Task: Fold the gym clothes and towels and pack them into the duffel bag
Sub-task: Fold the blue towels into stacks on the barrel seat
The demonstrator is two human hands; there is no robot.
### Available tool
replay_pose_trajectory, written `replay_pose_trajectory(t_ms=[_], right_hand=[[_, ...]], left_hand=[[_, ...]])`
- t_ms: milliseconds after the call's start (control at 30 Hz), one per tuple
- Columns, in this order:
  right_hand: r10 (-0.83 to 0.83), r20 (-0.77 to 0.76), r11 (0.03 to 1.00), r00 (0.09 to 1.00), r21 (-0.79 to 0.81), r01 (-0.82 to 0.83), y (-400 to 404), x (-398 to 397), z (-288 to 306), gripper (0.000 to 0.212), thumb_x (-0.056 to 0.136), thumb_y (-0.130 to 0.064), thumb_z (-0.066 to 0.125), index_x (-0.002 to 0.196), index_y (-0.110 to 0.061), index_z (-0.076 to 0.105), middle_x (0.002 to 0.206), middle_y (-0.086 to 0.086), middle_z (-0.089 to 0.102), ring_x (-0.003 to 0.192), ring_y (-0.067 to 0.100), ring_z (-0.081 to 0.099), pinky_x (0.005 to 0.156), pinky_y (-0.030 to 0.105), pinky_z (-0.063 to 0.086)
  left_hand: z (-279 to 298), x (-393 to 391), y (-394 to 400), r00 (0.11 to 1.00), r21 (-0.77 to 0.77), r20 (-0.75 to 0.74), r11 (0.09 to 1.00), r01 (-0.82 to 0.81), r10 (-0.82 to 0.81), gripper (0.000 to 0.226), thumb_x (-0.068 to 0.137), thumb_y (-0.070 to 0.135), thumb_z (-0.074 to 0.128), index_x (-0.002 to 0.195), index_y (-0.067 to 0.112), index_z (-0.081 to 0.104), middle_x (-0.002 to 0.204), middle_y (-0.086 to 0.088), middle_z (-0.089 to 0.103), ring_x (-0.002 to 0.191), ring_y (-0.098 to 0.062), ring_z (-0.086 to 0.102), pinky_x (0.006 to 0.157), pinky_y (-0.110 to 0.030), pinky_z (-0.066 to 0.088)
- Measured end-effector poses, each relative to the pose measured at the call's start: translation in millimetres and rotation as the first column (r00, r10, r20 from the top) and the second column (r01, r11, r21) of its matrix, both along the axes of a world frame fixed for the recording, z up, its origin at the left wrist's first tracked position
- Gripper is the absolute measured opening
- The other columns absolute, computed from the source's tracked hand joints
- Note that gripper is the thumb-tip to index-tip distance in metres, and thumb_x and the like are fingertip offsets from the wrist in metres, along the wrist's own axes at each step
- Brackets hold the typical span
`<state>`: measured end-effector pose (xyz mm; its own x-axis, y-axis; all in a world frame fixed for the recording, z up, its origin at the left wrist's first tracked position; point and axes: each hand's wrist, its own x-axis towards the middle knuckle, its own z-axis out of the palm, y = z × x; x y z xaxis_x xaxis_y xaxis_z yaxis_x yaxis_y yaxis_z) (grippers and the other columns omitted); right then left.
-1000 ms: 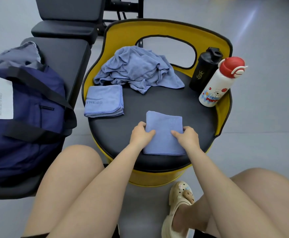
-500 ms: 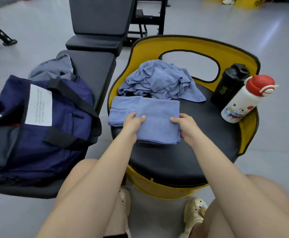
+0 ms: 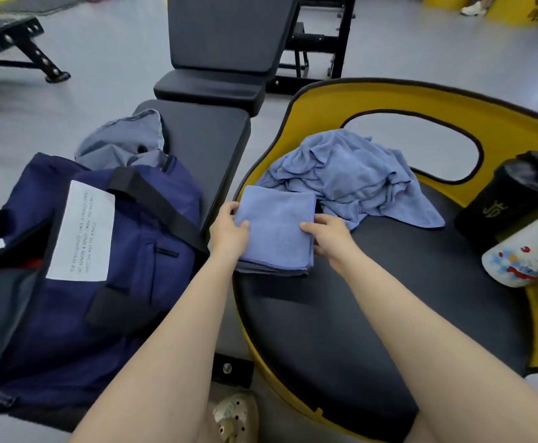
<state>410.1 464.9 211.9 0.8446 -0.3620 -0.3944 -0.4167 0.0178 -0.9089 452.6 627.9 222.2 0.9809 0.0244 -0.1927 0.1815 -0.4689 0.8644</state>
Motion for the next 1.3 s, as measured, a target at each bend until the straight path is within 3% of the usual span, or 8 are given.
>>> replay_pose_trajectory(t_ms=[200, 333, 467, 567, 667, 900, 1200, 1300], right_hand=[[0.019, 0.006, 0.986, 1.0, -0.166, -0.018, 9, 18, -23, 0.01, 0.088, -0.01, 0.061, 0.097, -0.015, 0.062, 0.097, 0.002, 0.066, 0.096, 0.02, 0.063, 0.087, 0.036, 0.052], [0.06, -0.005, 0.945, 0.998, -0.322, -0.058, 7, 15, -25, 0.022, 0.09, -0.016, 0.06, 0.112, -0.013, 0.061, 0.095, -0.005, 0.059, 0.089, 0.011, 0.055, 0.074, 0.022, 0.04], [0.068, 0.059, 0.881, 0.996, -0.471, -0.033, 4, 12, -28, 0.042, 0.087, -0.017, 0.064, 0.128, -0.013, 0.053, 0.123, 0.002, 0.056, 0.107, 0.014, 0.053, 0.084, 0.023, 0.041], [0.244, 0.064, 0.646, 0.968, -0.755, -0.113, 8, 8, -34, 0.056, 0.096, -0.019, 0.052, 0.147, -0.016, 0.032, 0.152, 0.0, 0.029, 0.138, 0.017, 0.028, 0.104, 0.026, 0.032], [0.403, -0.177, 0.409, 0.898, -0.843, -0.35, 9, 8, -44, 0.05, 0.105, -0.026, 0.026, 0.153, -0.021, 0.013, 0.161, -0.005, -0.003, 0.148, 0.019, -0.001, 0.119, 0.036, 0.012], [0.391, -0.153, 0.637, 0.907, -0.666, -0.387, 1, 10, -50, 0.05, 0.104, -0.035, 0.025, 0.152, -0.031, 0.013, 0.161, -0.008, -0.003, 0.148, 0.017, 0.006, 0.118, 0.041, 0.018], [-0.024, 0.142, 0.851, 0.99, -0.517, 0.095, -34, 5, -27, 0.04, 0.097, -0.029, 0.051, 0.134, -0.013, 0.053, 0.129, 0.004, 0.059, 0.12, 0.018, 0.053, 0.094, 0.025, 0.041], [-0.173, 0.137, 0.903, 0.975, -0.374, 0.212, -54, 12, -23, 0.041, 0.095, -0.026, 0.056, 0.134, -0.013, 0.052, 0.121, 0.004, 0.062, 0.11, 0.016, 0.057, 0.082, 0.018, 0.037]], left_hand=[[-20, 10, -7, 0.997, 0.305, 0.074, 0.952, 0.004, -0.028, 0.043, 0.097, 0.005, 0.042, 0.137, 0.019, 0.039, 0.135, -0.008, 0.045, 0.113, -0.025, 0.05, 0.077, -0.026, 0.034], [-24, 5, -15, 0.965, 0.731, 0.189, 0.682, -0.016, -0.18, 0.044, 0.092, 0.004, 0.048, 0.133, 0.015, 0.038, 0.129, -0.009, 0.042, 0.114, -0.025, 0.044, 0.082, -0.03, 0.032], [-24, 5, -28, 0.884, 0.735, 0.315, 0.678, 0.004, -0.346, 0.04, 0.092, 0.002, 0.044, 0.131, 0.011, 0.044, 0.141, -0.009, 0.037, 0.127, -0.025, 0.036, 0.095, -0.03, 0.029], [-40, 4, -37, 0.835, 0.822, 0.167, 0.541, 0.176, -0.524, 0.05, 0.102, 0.021, 0.028, 0.15, 0.012, 0.016, 0.159, -0.004, 0.009, 0.147, -0.021, 0.004, 0.117, -0.035, 0.005], [-55, 4, -35, 0.852, 0.831, 0.06, 0.499, 0.246, -0.52, 0.053, 0.104, 0.032, 0.016, 0.152, 0.017, -0.002, 0.16, 0.0, -0.007, 0.147, -0.018, -0.009, 0.117, -0.036, -0.007], [-48, 5, -42, 0.869, 0.81, 0.016, 0.516, 0.278, -0.494, 0.053, 0.103, 0.031, 0.016, 0.152, 0.018, 0.0, 0.16, 0.0, -0.005, 0.147, -0.017, -0.008, 0.117, -0.038, -0.006], [-24, 3, -74, 0.848, 0.701, 0.026, 0.615, 0.362, -0.53, 0.049, 0.102, 0.02, 0.026, 0.15, 0.016, 0.018, 0.159, -0.001, 0.009, 0.147, -0.017, 0.002, 0.118, -0.04, 0.002], [-22, 2, -85, 0.838, 0.663, 0.012, 0.632, 0.402, -0.546, 0.05, 0.102, 0.02, 0.028, 0.151, 0.015, 0.016, 0.159, 0.0, 0.009, 0.147, -0.016, 0.002, 0.118, -0.038, 0.002]])
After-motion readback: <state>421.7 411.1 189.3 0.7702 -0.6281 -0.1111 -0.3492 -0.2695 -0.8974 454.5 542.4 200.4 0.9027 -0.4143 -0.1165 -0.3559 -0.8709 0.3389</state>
